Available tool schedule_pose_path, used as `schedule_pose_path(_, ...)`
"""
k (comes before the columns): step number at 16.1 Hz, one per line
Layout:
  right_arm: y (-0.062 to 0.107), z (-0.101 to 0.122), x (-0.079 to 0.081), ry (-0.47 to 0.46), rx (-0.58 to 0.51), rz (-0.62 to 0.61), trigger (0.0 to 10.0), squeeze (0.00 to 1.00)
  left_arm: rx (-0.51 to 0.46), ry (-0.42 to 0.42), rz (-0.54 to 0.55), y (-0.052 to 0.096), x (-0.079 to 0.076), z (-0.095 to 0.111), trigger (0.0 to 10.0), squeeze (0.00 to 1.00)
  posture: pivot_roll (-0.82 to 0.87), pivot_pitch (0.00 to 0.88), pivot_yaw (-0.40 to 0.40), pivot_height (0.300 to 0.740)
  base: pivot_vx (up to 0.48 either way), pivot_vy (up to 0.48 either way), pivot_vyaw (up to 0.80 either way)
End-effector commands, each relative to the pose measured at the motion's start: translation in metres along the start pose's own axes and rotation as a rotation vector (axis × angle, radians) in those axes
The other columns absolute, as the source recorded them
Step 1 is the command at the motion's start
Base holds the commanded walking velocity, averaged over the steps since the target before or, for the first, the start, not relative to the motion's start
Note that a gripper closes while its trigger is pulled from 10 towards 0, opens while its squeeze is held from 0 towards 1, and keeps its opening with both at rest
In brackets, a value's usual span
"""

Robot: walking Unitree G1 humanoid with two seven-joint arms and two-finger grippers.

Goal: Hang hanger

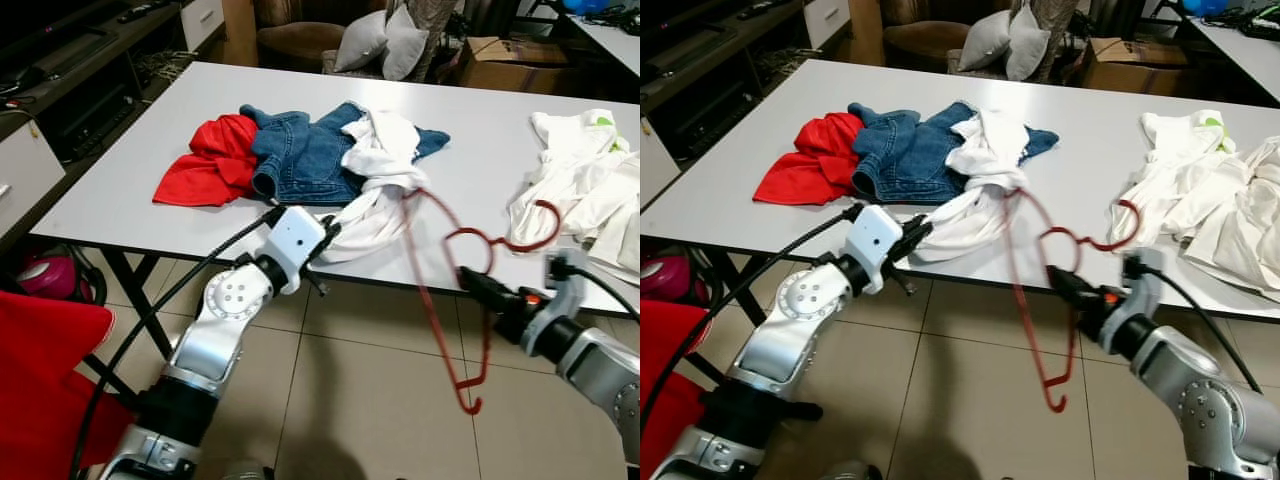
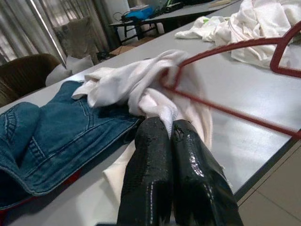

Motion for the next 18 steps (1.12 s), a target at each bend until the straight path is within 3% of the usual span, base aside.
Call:
schedule_pose_path(1, 0.005, -0.003, 0.008, 0.021, 0.030, 0.039, 10.0, 0.00, -0.027, -0.019, 0.013, -0.007, 0.002, 0.012, 0.0, 0.00, -0.05, 0.000, -0.026, 0.740, 0.000, 0.000, 0.00)
schedule_pose_path(3, 0.011, -0.002, -0.002, 0.001, -0.001, -0.022, 10.0, 0.00, -0.048, 0.026, 0.078, -0.010, 0.010, 0.017, 0.0, 0.00, -0.06, 0.000, -0.019, 0.740, 0.000, 0.000, 0.00)
schedule_pose_path(5, 0.022, 0.005, -0.007, -0.029, -0.051, -0.045, 10.0, 0.00, -0.108, 0.152, 0.208, -0.005, 0.032, 0.024, 0.0, 0.00, -0.06, 0.000, -0.009, 0.740, 0.000, 0.000, 0.00)
schedule_pose_path(7, 0.031, 0.009, -0.015, -0.059, -0.094, -0.098, 10.0, 0.00, -0.193, 0.245, 0.190, -0.003, 0.035, 0.038, 0.0, 0.00, -0.07, 0.000, -0.003, 0.740, 0.000, 0.000, 0.00)
schedule_pose_path(10, 0.030, 0.013, -0.023, -0.078, -0.120, -0.140, 10.0, 0.00, -0.160, 0.231, 0.193, -0.011, 0.041, 0.037, 0.0, 0.00, -0.07, 0.000, -0.002, 0.740, 0.000, 0.000, 0.00)
schedule_pose_path(11, 0.026, 0.030, -0.017, -0.071, -0.196, -0.107, 10.0, 0.00, -0.242, 0.281, 0.201, -0.018, 0.052, 0.060, 0.0, 0.00, -0.06, 0.000, -0.002, 0.740, 0.000, 0.000, 0.00)
schedule_pose_path(13, 0.025, 0.053, -0.009, -0.072, -0.309, -0.061, 10.0, 0.00, -0.373, 0.285, 0.164, -0.024, 0.060, 0.098, 0.0, 0.00, -0.06, 0.000, -0.004, 0.740, 0.000, 0.000, 0.00)
schedule_pose_path(14, 0.028, 0.068, -0.007, -0.097, -0.397, -0.045, 10.0, 0.00, -0.505, 0.376, 0.138, -0.020, 0.066, 0.126, 0.0, 0.00, -0.06, 0.000, 0.002, 0.740, 0.000, 0.000, 0.00)
schedule_pose_path(15, 0.029, 0.071, -0.007, -0.112, -0.422, -0.049, 10.0, 0.00, -0.529, 0.419, 0.141, -0.018, 0.069, 0.129, 0.0, 0.00, -0.06, 0.000, 0.006, 0.740, 0.000, 0.000, 0.00)
schedule_pose_path(17, 0.030, 0.073, -0.009, -0.125, -0.437, -0.058, 10.0, 0.00, -0.531, 0.443, 0.141, -0.018, 0.071, 0.128, 0.0, 0.00, -0.06, 0.000, 0.006, 0.740, 0.000, 0.000, 0.00)
schedule_pose_path(18, 0.030, 0.037, -0.020, -0.150, -0.312, -0.145, 10.0, 0.00, -0.268, 0.352, 0.144, -0.020, 0.055, 0.064, 0.0, 0.00, -0.06, 0.000, 0.015, 0.740, 0.000, 0.000, 0.00)
Point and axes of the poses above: a point about 5 cm out from each wrist's last joint towards the gripper, its own y axis pointing back from the gripper into the wrist, its own z axis along the axis of the wrist's last joint, x = y × z, the point moved 5 cm from there along -y, pointing out of the wrist towards the gripper, and after that the axes turned 6 degrees about y, right-handed, at the moved point
